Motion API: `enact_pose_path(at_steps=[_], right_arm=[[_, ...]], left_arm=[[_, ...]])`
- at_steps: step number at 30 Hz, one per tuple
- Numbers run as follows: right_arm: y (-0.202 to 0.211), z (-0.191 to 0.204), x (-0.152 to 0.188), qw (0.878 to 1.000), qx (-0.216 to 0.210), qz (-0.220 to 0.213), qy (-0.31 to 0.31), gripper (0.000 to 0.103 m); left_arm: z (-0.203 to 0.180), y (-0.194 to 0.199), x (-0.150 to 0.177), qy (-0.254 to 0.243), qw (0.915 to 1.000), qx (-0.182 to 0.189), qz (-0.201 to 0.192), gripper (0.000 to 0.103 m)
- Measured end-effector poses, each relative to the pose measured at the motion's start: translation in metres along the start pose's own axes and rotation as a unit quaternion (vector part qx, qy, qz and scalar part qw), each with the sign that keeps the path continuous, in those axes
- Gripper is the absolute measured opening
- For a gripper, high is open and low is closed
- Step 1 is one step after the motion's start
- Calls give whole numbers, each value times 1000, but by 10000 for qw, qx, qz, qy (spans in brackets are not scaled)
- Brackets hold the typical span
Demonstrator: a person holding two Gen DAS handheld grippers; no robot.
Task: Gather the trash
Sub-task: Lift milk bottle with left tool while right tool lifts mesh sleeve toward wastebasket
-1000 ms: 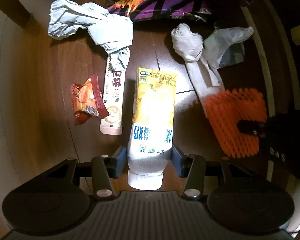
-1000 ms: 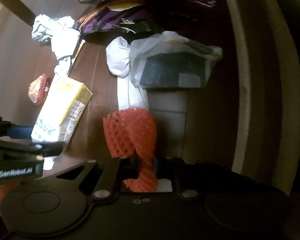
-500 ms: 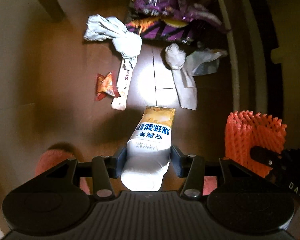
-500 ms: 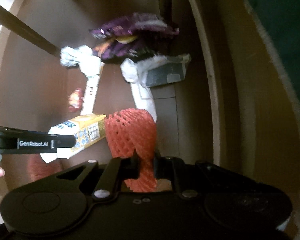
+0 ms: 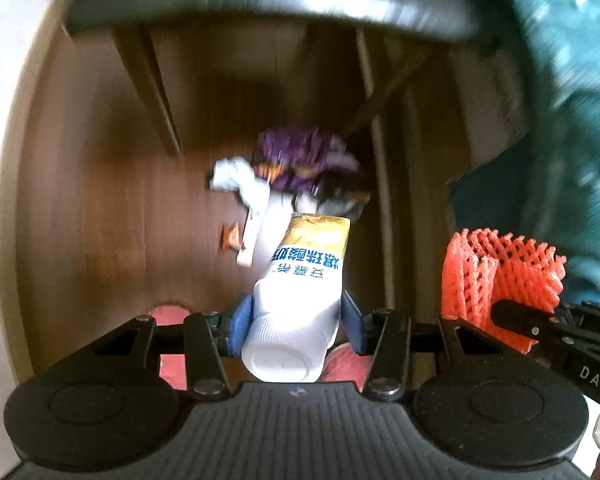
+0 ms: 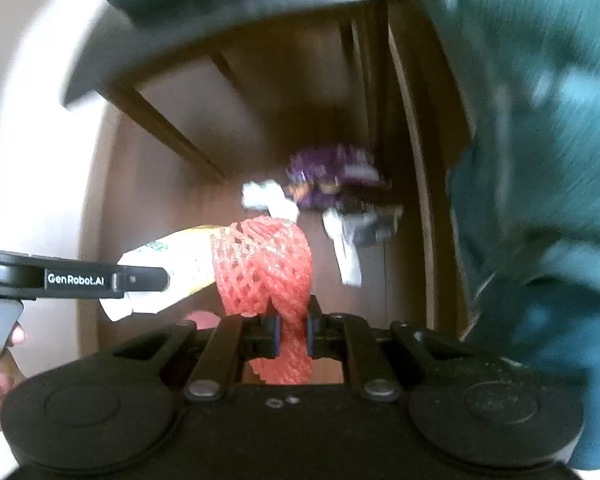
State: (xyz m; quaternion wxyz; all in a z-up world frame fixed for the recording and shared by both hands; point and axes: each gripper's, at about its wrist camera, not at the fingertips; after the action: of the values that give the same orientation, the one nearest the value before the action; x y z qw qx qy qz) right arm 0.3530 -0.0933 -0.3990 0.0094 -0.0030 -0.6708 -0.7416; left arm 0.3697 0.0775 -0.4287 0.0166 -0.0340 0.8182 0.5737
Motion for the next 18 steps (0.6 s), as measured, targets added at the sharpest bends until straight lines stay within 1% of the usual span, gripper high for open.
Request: enact_pose_path(at_steps=[6, 8, 11, 13, 16, 18], right_arm=[[107, 7, -29, 9977, -109, -635, 191, 11], [140, 8, -39, 9962, -117, -818, 289, 11], [187, 8, -56, 9928, -257, -1090, 422, 11], [216, 10, -66, 9889, -276, -1313, 637, 10], [258, 14, -83, 9802, -313, -1717, 939, 10], [278, 17, -94, 9739, -375, -1941, 1111, 10]], left_arm=[[-34, 107, -19, 94, 9970, 182, -743, 47], [-48, 137, -24, 106, 9947, 229, -994, 47], [-67, 183, -31, 101, 9899, 312, -1379, 47], [-81, 214, -35, 121, 9859, 328, -1637, 47], [-96, 250, -37, 185, 9792, 343, -1992, 47], [-104, 268, -35, 267, 9748, 327, -2189, 47]])
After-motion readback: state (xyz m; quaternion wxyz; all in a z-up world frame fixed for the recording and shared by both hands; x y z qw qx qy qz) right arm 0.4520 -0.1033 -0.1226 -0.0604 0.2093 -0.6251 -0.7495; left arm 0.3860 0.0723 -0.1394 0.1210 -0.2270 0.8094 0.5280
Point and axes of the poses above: each gripper's, at about its wrist camera, not at the fingertips, and y roughly against the way its jaws point, z to its left, x to its underside, and after that the axes turned 5 degrees about x, right-handed
